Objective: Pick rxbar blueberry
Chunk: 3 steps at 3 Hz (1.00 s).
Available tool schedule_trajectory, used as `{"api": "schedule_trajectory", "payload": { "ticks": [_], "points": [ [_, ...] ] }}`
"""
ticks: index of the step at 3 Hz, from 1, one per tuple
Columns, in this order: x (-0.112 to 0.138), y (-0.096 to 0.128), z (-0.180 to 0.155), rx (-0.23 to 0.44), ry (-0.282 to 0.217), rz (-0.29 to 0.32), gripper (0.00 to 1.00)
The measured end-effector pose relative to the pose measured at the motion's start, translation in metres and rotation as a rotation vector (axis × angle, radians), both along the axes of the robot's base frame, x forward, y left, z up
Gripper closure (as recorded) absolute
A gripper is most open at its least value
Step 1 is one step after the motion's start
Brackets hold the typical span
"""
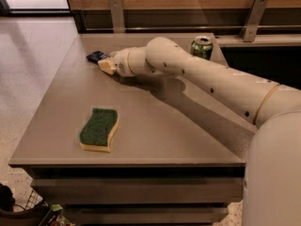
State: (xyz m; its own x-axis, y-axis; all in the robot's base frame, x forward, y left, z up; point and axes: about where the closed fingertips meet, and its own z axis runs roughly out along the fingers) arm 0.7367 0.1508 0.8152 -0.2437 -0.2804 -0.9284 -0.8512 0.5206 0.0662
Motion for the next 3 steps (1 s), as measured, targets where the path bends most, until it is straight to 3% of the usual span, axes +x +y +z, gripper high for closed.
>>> {"api": "schedule_trajectory", "payload": {
  "ticks": [3],
  "points": [
    [-0.0001,-0.0001,0.0003,0.000,-0.001,0.000,1.00]
  ]
}}
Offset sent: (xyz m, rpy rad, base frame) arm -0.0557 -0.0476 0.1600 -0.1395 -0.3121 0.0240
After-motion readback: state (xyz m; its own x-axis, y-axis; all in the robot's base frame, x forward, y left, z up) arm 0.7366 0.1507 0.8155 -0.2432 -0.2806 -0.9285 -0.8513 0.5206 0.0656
